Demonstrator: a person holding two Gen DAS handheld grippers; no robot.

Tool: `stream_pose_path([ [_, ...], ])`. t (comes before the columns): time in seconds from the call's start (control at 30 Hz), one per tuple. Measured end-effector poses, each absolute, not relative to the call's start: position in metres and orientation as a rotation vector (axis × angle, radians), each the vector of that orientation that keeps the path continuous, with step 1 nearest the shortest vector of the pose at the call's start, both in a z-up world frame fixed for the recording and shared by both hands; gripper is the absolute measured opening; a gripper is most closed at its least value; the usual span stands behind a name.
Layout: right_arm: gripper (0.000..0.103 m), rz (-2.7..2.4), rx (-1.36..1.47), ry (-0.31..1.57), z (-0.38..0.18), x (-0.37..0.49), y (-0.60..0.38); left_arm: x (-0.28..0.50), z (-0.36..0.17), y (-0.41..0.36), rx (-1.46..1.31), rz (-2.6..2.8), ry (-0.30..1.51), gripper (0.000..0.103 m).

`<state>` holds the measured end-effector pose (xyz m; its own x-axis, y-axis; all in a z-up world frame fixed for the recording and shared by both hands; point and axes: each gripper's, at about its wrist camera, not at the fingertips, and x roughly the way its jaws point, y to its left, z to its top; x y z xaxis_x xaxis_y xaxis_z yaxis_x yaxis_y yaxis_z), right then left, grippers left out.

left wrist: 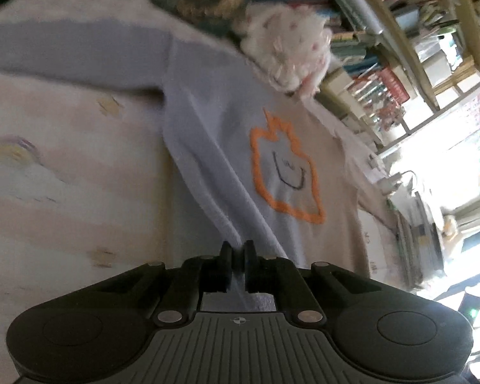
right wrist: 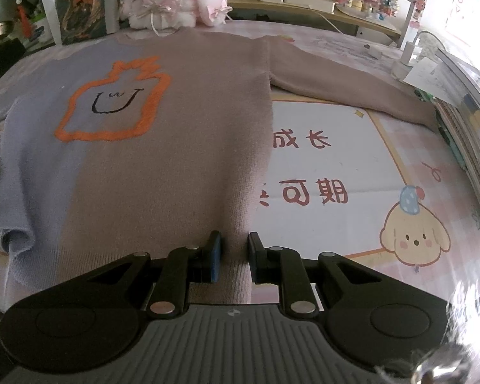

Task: Fold clothes
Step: 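Pull the hem with both tools to straighten the sweater body, then open both tools and release the sweater hem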

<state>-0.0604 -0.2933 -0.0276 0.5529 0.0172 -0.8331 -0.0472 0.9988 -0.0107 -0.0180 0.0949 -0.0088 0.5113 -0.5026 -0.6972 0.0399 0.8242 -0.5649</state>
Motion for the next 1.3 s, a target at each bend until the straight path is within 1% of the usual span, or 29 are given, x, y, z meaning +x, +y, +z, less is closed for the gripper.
stream_pose_path([
  [0.1,0.017,0.038,-0.029,0.982,-0.028,-0.061,-0.294,-0.024,-0.011,0.107,-0.405,-0.264,1.013,0.005],
  [0.23,0.017,0.035,-0.022,0.981,-0.028,-0.061,-0.294,-0.025,-0.022,0.099,-0.26,-0.206,1.05,0.005],
  [0.27,0.017,0.033,-0.018,0.982,-0.028,-0.061,-0.294,-0.026,-0.022,0.096,-0.233,-0.2,1.04,0.008],
  [0.33,0.017,0.028,-0.01,0.983,-0.028,-0.061,-0.295,-0.027,-0.019,0.097,-0.248,-0.187,1.011,0.016],
  [0.4,0.017,0.024,-0.001,0.984,-0.028,-0.061,-0.295,-0.027,-0.016,0.103,-0.315,-0.207,0.973,0.025],
  [0.43,0.017,0.021,0.003,0.984,-0.028,-0.061,-0.295,-0.025,-0.015,0.106,-0.346,-0.217,0.961,0.037],
  [0.47,0.017,0.019,0.008,0.985,-0.028,-0.061,-0.296,-0.024,-0.016,0.107,-0.36,-0.224,0.95,0.042],
  [0.53,0.018,0.015,0.016,0.986,-0.028,-0.061,-0.296,-0.02,-0.019,0.105,-0.341,-0.23,0.943,0.041],
  [0.57,0.017,0.012,0.02,0.987,-0.028,-0.061,-0.296,-0.018,-0.022,0.099,-0.302,-0.23,0.953,0.037],
  [0.63,0.013,0.014,0.007,0.985,-0.028,-0.061,-0.294,-0.015,-0.024,0.088,-0.221,-0.232,0.969,0.037],
  [0.8,0.012,-0.03,-0.017,0.97,-0.029,-0.061,-0.289,-0.021,-0.023,0.075,-0.08,-0.256,0.945,0.039],
  [0.9,0.014,-0.059,0.003,0.966,-0.029,-0.061,-0.288,-0.022,-0.021,0.078,-0.082,-0.265,0.943,0.042],
  [0.93,0.017,-0.069,0.012,0.965,-0.029,-0.062,-0.288,-0.023,-0.02,0.079,-0.087,-0.258,0.94,0.042],
  [1.0,0.018,-0.085,0.025,0.961,-0.028,-0.063,-0.287,-0.024,-0.017,0.078,-0.09,-0.238,0.924,0.042],
  [1.03,0.023,-0.088,0.026,0.958,-0.028,-0.064,-0.286,-0.026,-0.014,0.076,-0.086,-0.232,0.909,0.043],
  [1.07,0.033,-0.091,0.026,0.954,-0.027,-0.066,-0.284,-0.028,-0.011,0.075,-0.082,-0.226,0.894,0.045],
  [1.13,0.041,-0.085,0.027,0.938,-0.024,-0.07,-0.28,-0.032,-0.004,0.072,-0.069,-0.218,0.864,0.049],
  [1.17,0.049,-0.083,0.027,0.928,-0.023,-0.072,-0.278,-0.034,0.0,0.07,-0.062,-0.215,0.847,0.053],
  [1.2,0.056,-0.082,0.023,0.917,-0.02,-0.074,-0.276,-0.035,0.004,0.068,-0.059,-0.209,0.831,0.057],
  [1.23,0.066,-0.083,0.018,0.903,-0.018,-0.077,-0.273,-0.037,0.007,0.066,-0.058,-0.202,0.817,0.064],
  [1.27,0.073,-0.079,0.012,0.887,-0.015,-0.079,-0.271,-0.039,0.009,0.064,-0.061,-0.195,0.805,0.07],
  [1.3,0.077,-0.077,0.007,0.872,-0.012,-0.081,-0.269,-0.04,0.01,0.061,-0.065,-0.188,0.8,0.073],
])
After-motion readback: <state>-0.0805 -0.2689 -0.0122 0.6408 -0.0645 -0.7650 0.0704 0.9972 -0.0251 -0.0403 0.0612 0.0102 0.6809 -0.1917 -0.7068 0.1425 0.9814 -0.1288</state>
